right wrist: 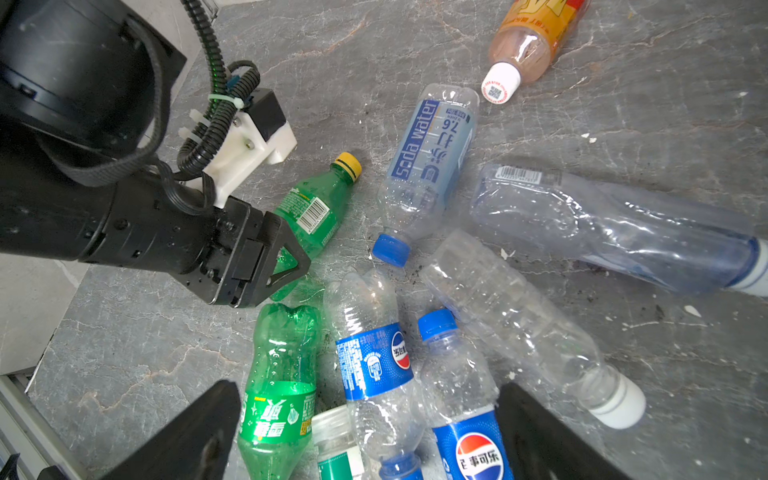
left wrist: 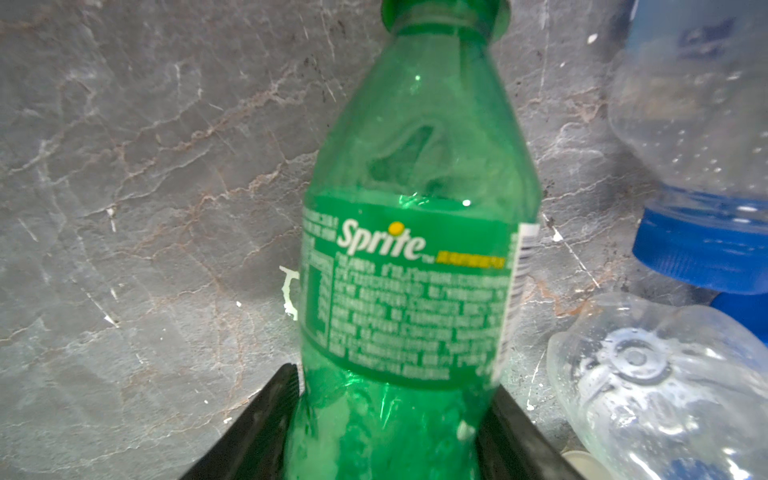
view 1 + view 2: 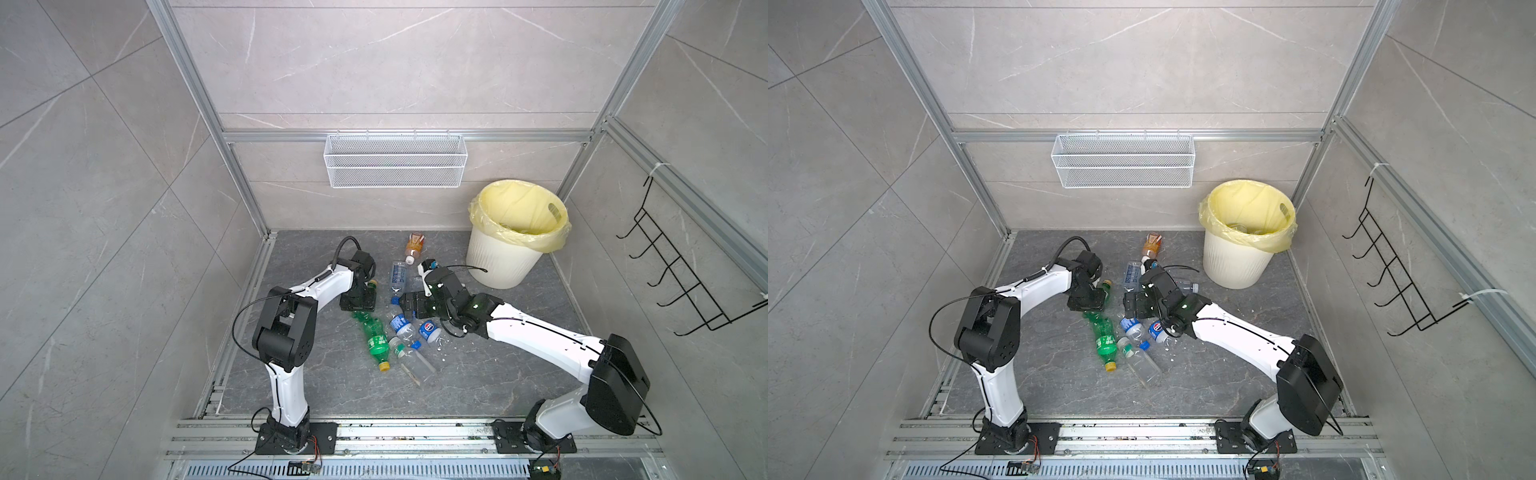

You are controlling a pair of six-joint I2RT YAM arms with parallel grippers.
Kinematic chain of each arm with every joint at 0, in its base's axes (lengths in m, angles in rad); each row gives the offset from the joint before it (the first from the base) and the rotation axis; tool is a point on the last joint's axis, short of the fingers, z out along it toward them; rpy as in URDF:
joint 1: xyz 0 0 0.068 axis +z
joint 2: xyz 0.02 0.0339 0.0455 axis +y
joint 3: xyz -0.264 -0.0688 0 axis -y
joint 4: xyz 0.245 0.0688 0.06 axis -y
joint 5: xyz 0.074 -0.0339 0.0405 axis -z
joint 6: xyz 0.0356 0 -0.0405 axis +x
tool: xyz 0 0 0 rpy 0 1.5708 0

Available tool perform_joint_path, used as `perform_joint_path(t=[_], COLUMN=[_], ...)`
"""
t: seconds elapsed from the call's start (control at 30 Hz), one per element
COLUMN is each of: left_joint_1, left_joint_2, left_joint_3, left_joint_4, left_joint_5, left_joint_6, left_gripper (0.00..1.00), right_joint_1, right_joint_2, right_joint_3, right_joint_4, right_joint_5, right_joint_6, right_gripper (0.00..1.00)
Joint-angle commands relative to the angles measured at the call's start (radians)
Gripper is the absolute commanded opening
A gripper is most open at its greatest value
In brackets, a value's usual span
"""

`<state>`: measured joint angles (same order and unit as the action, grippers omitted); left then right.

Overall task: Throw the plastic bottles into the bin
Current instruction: 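Grasp the green Sprite bottle with the left gripper while the right lowers, then grasp the Sprite's yellow cap with the right gripper while the left holds it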

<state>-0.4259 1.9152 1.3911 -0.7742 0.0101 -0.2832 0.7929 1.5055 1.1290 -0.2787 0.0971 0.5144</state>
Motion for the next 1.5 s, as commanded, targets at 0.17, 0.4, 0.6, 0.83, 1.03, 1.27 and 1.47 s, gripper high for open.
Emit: perform_joint_path(t=[0.17,0.4,0.6,0.83,1.03,1.27,1.47], left_joint_1=[0.011,0.012,0.012,0.010,0.010,0.006,-0.001], left_joint_2=[-0.135,-0.208,-0.314,-0.404,-0.422,-0.426,-0.418], left_joint_3=[0.031,0.105,-0.039,-0.175,-0.194,-0.213,-0.207], left_joint_4=[0.023,0.068,0.286,0.452,0.511,0.554,0.550], left_joint_5=[0.031,0.093,0.217,0.288,0.371,0.425,0.439], left_joint_6=[0.011,0.063,0.049,-0.007,-0.036,-0.068,-0.071], left_gripper=[0.53,0.52,0.51,0.51,0.51,0.51,0.51], right_joint_1=[0.003,-0.034,-0.098,-0.204,-0.213,-0.224,-0.230], right_joint_2=[-0.002,-0.008,0.002,0.046,0.139,0.214,0.290], right_joint_3=[0.029,0.069,0.139,0.225,0.336,0.382,0.466], right_joint_4=[-0.028,-0.020,-0.046,-0.039,-0.058,0.016,0.032], right_joint_5=[-0.001,-0.067,-0.107,-0.255,-0.295,-0.346,-0.366], right_joint_6=[0.016,0.061,0.081,0.146,0.187,0.278,0.307], right_gripper=[1.00,1.00,1.00,1.00,0.99,0.91,0.86])
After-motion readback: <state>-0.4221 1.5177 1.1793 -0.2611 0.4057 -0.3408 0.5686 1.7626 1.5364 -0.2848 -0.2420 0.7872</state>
